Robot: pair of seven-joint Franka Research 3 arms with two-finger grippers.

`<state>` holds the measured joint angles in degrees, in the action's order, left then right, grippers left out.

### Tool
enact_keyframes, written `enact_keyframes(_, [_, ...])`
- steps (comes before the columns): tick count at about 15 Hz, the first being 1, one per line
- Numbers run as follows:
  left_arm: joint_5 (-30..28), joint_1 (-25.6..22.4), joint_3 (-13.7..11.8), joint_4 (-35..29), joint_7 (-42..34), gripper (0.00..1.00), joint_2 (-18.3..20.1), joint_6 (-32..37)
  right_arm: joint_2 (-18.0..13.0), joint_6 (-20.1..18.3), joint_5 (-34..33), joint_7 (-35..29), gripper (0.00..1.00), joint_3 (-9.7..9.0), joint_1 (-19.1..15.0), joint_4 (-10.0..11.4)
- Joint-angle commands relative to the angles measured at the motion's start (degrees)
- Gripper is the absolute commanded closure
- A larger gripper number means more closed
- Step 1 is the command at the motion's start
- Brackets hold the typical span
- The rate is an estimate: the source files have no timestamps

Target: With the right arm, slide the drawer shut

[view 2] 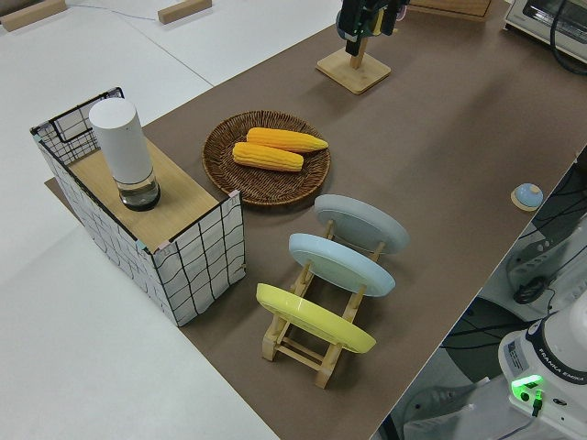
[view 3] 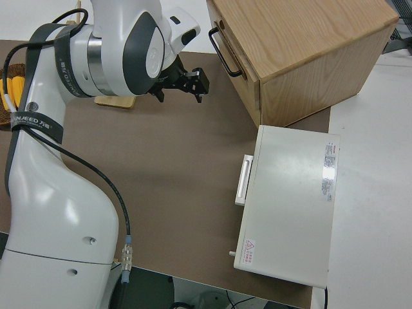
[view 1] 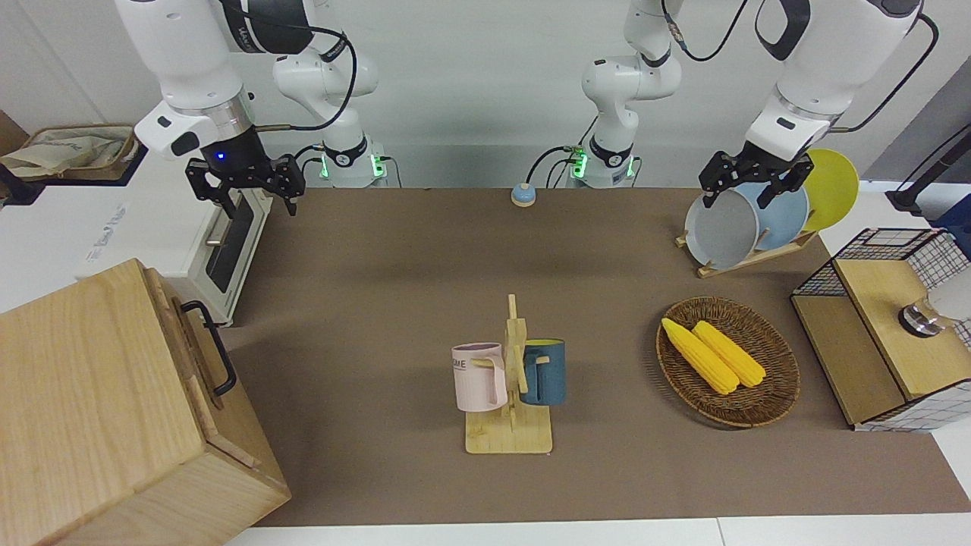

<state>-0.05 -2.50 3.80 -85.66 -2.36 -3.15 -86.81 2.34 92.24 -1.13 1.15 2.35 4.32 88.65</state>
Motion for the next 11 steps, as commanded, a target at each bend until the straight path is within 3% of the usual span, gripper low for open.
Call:
enact_keyframes(1, [1.0, 0.4, 0.0, 0.5, 0.6, 0.01, 0.3, 1.0, 0.2, 0.3, 1.7, -1.0, 0.015, -0.15, -0.2, -0.4])
enact_keyframes(3, [1.0, 0.4, 0.0, 0.6, 0.6, 0.01, 0.3, 1.0, 0.4, 0.4, 3.4, -0.5, 0.015, -0.15, -0.8, -0.5])
enact_keyframes(11, [1.0, 0.4, 0.0, 0.6, 0.6, 0.01, 0.3, 1.0, 0.7, 0.3, -0.2, -0.4, 0.015, -0.15, -0.1, -0.7])
